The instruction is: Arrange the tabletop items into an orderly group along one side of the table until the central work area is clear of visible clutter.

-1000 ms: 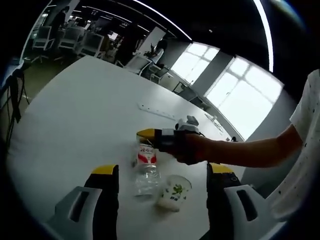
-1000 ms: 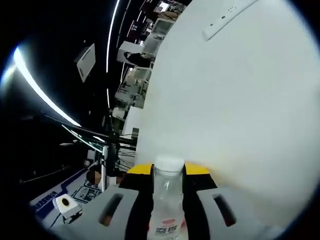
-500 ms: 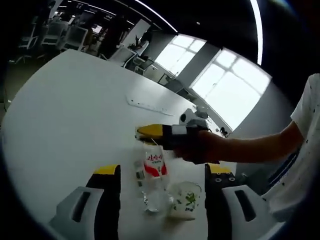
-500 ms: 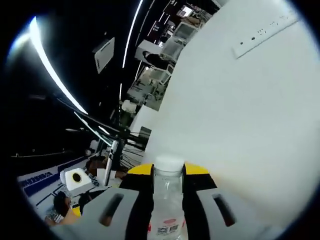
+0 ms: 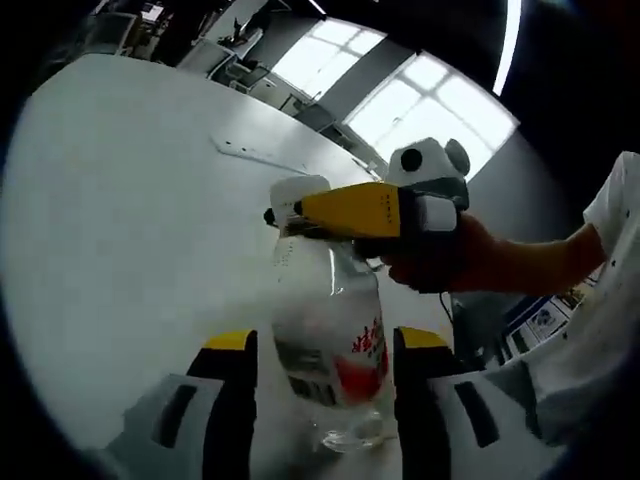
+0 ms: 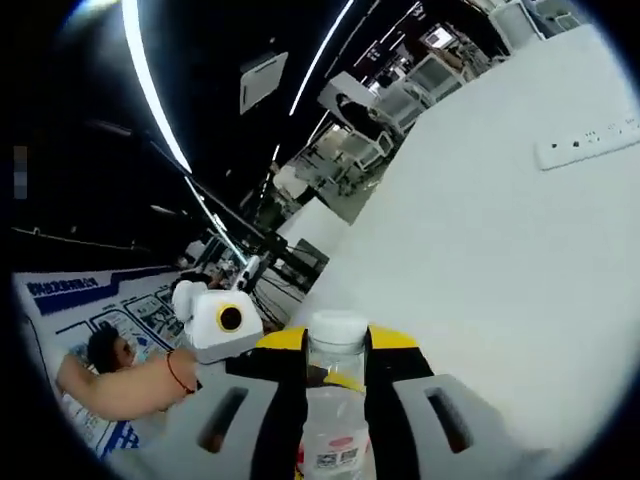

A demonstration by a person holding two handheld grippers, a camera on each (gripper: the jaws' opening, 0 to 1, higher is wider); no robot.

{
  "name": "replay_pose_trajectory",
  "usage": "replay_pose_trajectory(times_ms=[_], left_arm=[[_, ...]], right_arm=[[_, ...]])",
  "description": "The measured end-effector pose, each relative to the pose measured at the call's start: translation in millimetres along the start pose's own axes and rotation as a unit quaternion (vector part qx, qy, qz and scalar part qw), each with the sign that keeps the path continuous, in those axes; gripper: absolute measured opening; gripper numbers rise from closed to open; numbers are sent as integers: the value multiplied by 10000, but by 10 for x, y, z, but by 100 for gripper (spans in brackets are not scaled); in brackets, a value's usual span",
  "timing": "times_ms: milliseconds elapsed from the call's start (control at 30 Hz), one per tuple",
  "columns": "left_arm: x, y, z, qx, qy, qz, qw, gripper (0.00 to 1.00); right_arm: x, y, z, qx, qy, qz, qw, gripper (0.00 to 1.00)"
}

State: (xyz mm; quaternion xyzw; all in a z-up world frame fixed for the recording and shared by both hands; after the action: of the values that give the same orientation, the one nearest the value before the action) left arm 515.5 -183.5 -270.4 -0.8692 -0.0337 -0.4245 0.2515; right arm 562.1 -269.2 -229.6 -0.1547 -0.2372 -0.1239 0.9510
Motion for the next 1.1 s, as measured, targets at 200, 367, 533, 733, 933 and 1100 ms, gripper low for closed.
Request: replay_pose_trajectory(times_ms=[200,367,533,733,933,1100], left_arm=[[79,31,-40,-161,469,-200,9986,43],[220,39,-35,-72,1024,-206,9945,42],[328,86,-40,-35,1267,-271,9916,42],[496,102,-80,-24,1568,-475,9865,41],[717,132,-61,137,2314,-619,9708,41],[804,190,-39,216,2630,-622,9626,41]], right_arm=[[95,-49,142,-12,-610,-48,9981,18],[191,-124,251,-16,-1210,-86,9926,18],[265,-189,346,-62,-1879,-26,9822,18],[379,-279,428,-36,-2251,-113,9743,18],[512,-355,533,-23,-3142,-239,9490,18],[517,-393,593,-107,-3805,-280,9243,19]])
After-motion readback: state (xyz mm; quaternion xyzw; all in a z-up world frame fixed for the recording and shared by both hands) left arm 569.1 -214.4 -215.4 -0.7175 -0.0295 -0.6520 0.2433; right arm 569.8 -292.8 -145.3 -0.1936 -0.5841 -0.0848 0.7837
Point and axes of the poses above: the point that each gripper's makers call its tool centre point, and the gripper's own axes: y roughly forward along the fingers, z roughly to its left, x roughly out of its top, the point moved 7 cm from there along -y, roughly backward along the fingers, and after that the axes turned 12 degrees about y, right-handed, at the moved point
